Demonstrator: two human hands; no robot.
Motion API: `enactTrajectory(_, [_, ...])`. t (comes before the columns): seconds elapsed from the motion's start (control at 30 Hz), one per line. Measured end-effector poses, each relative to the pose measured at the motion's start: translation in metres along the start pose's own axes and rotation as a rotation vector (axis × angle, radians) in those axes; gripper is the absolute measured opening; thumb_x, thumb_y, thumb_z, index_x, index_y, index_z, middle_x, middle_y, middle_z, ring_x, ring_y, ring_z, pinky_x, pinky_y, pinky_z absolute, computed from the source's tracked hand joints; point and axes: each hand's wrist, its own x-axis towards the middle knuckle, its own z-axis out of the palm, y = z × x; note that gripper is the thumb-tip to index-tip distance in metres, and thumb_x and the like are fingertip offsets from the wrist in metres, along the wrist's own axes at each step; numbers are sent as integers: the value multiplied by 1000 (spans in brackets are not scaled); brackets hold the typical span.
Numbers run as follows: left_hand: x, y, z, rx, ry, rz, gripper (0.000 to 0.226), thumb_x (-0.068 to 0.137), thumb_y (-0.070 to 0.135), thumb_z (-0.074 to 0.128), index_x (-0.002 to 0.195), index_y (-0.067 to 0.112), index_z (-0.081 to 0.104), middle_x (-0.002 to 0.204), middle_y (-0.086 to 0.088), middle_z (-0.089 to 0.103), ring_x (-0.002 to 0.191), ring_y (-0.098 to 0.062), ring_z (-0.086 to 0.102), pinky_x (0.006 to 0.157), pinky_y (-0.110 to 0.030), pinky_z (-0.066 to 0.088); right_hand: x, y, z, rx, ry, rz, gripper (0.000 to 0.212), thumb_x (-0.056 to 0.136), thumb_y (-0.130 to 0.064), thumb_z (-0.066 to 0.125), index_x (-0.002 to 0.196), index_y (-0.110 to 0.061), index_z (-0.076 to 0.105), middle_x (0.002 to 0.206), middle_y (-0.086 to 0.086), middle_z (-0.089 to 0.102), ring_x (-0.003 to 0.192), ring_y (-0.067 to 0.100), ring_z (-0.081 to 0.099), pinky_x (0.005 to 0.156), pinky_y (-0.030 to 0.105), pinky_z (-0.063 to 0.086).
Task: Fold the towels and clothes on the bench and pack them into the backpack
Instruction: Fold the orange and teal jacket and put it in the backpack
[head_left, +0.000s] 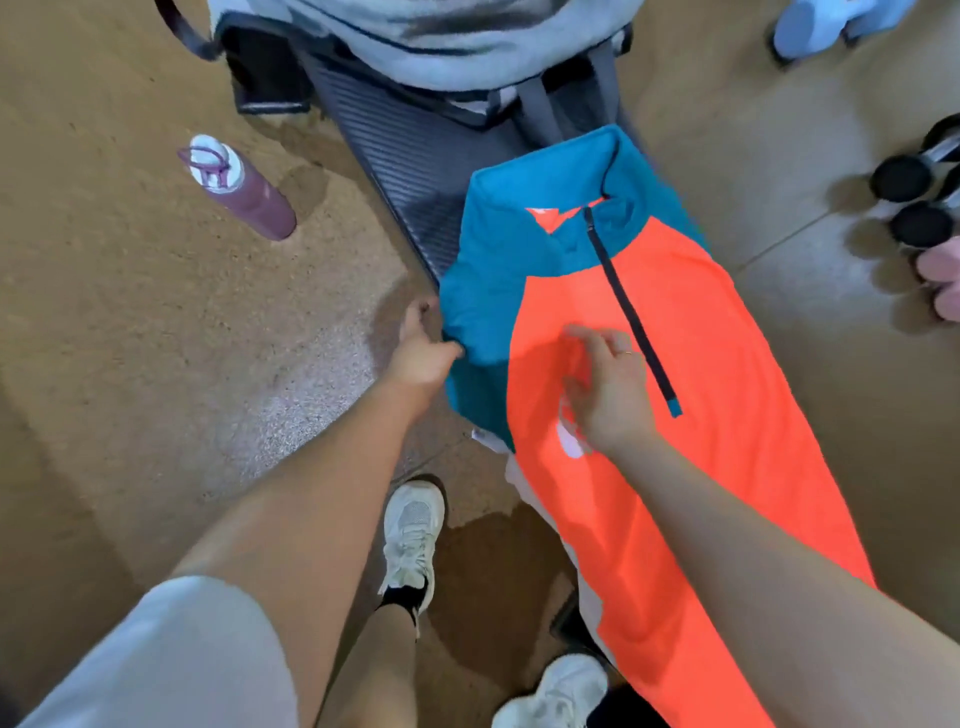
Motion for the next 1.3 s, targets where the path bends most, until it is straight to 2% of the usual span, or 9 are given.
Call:
enactTrajectory(0.1, [-14, 10, -21, 143, -174, -92, 15, 55, 38, 62, 69, 38, 56, 129, -13, 50, 124, -33, 44, 106, -43, 34, -2, -2, 0, -134, -83, 7, 66, 77, -5, 66, 139, -13, 43, 132, 22, 40, 117, 39, 41, 102, 36, 26])
enactTrajectory(0.17, [-31, 17, -35, 219, -238, -49, 7, 72, 33, 60, 71, 33, 53, 99, -12, 61, 109, -38, 52, 102, -49, 37, -6, -6, 0, -198, -140, 7, 73, 78, -14, 69, 143, -16, 35, 137, 20, 35, 119, 40, 38, 104, 36, 25])
enactTrajectory(0.3, [-54, 26, -63, 286, -72, 77, 8, 93, 15, 47, 88, 14, 41, 63, 0, 45, 66, -24, 46, 58, -33, 29, -11, -16, -3, -253, -186, 30, 69, 84, -13, 59, 146, -16, 29, 144, 19, 28, 124, 40, 34, 107, 37, 25])
enactTrajectory(0.4, [-59, 34, -73, 450, 46, 74, 23, 94, 17, 46, 117, 11, 43, 96, -12, 62, 91, -32, 57, 74, -35, 42, -16, -24, -6, -202, -236, 62, 61, 90, -11, 48, 147, -17, 26, 150, 18, 21, 130, 39, 28, 108, 38, 26])
enactTrajectory(0.5, [-69, 49, -55, 671, 43, 91, 56, 88, 12, 48, 140, 11, 27, 135, -17, 40, 120, -37, 41, 97, -44, 37, -22, -19, -11, -97, -300, 23, 57, 88, -8, 48, 143, -10, 32, 151, 21, 22, 136, 37, 28, 111, 36, 23])
enactTrajectory(0.67, [-91, 102, 14, 750, -53, 447, 51, 80, 16, 40, 129, 6, 47, 137, -14, 40, 123, -34, 40, 100, -44, 36, -22, 16, -50, 85, -107, 72, 51, 72, -8, 37, 119, 3, 56, 125, 24, 53, 116, 39, 50, 102, 37, 37])
enactTrajectory(0.9, [-42, 172, 109, 1100, -135, 568, 78, 88, 21, 56, 148, 9, 6, 156, -10, -9, 144, -24, 1, 116, -33, 10, 57, 99, -116, 236, 118, 158, 34, 90, 5, 42, 122, 5, 54, 126, 23, 55, 122, 33, 47, 99, 27, 29])
enactTrajectory(1.1, [-5, 190, 130, 1151, -48, 309, 123, 66, 41, 77, 145, 2, -8, 154, -12, -17, 144, -26, -6, 116, -34, 6, 127, 116, -121, 398, -139, 51, 39, 93, 5, 39, 128, -3, 53, 130, 16, 55, 111, 17, 55, 86, 9, 31])
enactTrajectory(1.3, [10, 203, 131, 1385, -149, 189, 132, 65, 56, 71, 142, 4, -23, 151, -10, -28, 141, -25, -22, 113, -42, -12, 187, 101, -109, 444, -515, -131, 65, 86, 8, 52, 144, -3, 25, 150, 11, 30, 140, 19, 27, 110, 16, 14])
